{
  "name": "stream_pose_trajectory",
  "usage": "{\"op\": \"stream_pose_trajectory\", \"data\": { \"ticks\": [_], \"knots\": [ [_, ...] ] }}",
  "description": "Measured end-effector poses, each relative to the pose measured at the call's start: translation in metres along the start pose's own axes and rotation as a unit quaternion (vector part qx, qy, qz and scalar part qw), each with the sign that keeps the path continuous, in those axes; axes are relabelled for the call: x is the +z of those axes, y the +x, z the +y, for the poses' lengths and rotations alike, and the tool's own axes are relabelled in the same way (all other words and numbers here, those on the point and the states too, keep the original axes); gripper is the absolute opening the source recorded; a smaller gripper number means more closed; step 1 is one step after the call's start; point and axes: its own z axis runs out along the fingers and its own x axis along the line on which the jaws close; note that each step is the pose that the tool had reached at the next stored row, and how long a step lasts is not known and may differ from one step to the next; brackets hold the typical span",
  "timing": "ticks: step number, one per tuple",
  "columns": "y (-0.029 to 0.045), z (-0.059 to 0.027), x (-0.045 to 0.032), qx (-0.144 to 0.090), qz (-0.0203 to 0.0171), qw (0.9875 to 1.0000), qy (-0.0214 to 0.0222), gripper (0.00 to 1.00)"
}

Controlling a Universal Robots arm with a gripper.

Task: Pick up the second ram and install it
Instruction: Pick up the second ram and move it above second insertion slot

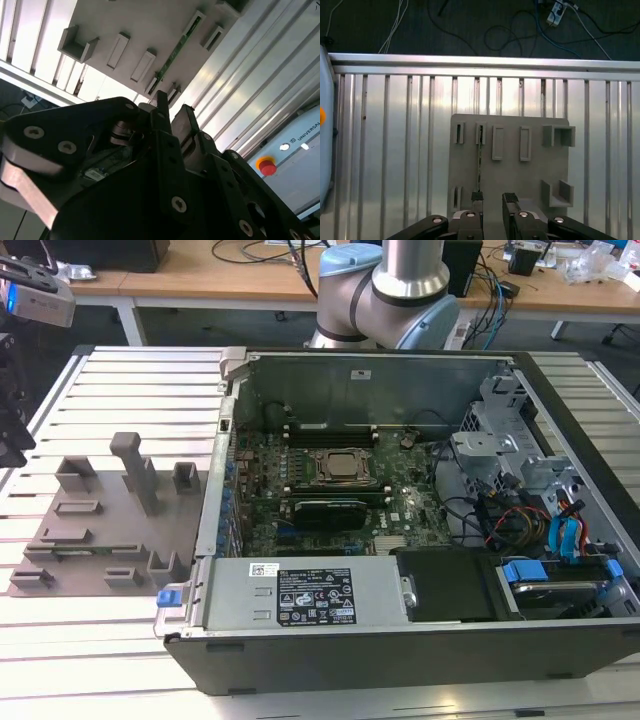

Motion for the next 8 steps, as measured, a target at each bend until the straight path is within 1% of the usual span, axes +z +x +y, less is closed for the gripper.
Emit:
{"op": "stream_pose_trajectory", "data": {
  "ticks": [5, 8],
  "knots": [
    [0.0001, -0.0018, 0.0036, 0.000, 0.0001, 1.0000, -0.0001, 0.30],
    [0.0002, -0.0025, 0.0088, 0.000, 0.0001, 1.0000, -0.0001, 0.30]
  ]
}}
